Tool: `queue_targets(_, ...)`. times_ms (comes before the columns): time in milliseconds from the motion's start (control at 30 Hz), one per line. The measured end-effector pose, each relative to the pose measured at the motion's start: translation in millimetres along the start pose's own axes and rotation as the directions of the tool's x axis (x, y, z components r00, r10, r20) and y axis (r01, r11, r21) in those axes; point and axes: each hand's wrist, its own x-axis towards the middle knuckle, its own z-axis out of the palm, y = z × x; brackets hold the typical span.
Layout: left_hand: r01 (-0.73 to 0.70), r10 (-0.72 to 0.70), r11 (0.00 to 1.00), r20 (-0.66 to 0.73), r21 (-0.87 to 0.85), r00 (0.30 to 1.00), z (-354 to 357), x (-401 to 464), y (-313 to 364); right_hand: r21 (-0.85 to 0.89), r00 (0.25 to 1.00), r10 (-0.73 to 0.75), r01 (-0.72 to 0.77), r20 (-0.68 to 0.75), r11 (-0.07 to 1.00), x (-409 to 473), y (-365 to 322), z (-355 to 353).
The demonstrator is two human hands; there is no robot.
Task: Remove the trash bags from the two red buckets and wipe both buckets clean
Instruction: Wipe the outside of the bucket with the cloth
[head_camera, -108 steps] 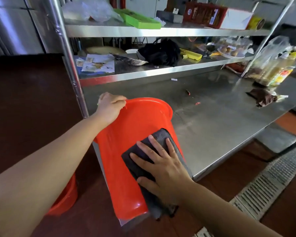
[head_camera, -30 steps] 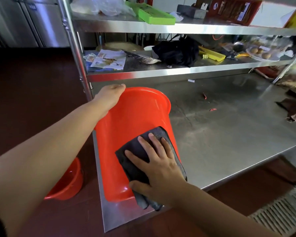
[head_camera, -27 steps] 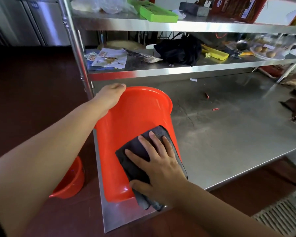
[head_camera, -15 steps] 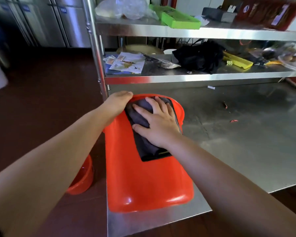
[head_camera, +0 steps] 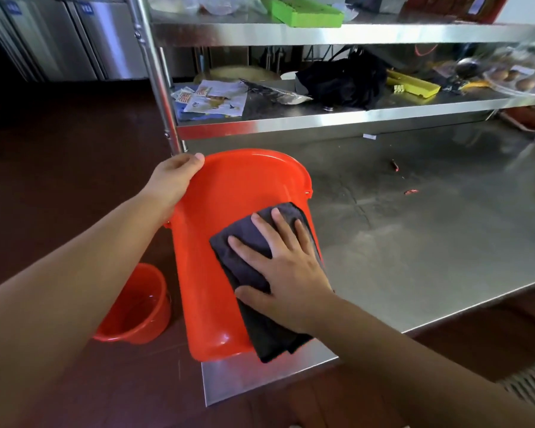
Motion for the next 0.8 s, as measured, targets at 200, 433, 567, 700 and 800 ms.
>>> queue_targets(200, -0.129, 0.131, 0.991, -0.073, 0.039, 0.989, -12, -8, -8, 0.009, 0.999, -0.034, 0.035, -0.024, 0.999, -48, -17, 11)
queue_targets(433, -0.001, -0.01, 0.986, 0.071, 0.165, 0.997, 0, 2, 16, -0.035, 1.0, 0.001, -0.001, -0.019, 0.999, -36, -31, 8)
queue_targets(567, 0.069, -0.074, 0.993, 0.055, 0.096, 0.996, -9, 4, 14, 0.043, 0.994, 0.108, -0.107, -0.029, 0.993, 4, -29, 4)
queue_targets(700, 0.087, -0.087, 0.996, 0.072, 0.006, 0.994, -9, -2, 9, 0.073, 0.98, 0.195, -0.191, -0.039, 0.979, 58, -10, -2)
queue_targets(800, 0.089, -0.077, 0.991, 0.118, -0.1, 0.99, 1, -12, 3, 0.025, 0.968, 0.241, -0.239, -0.074, 0.971, 88, 7, -10)
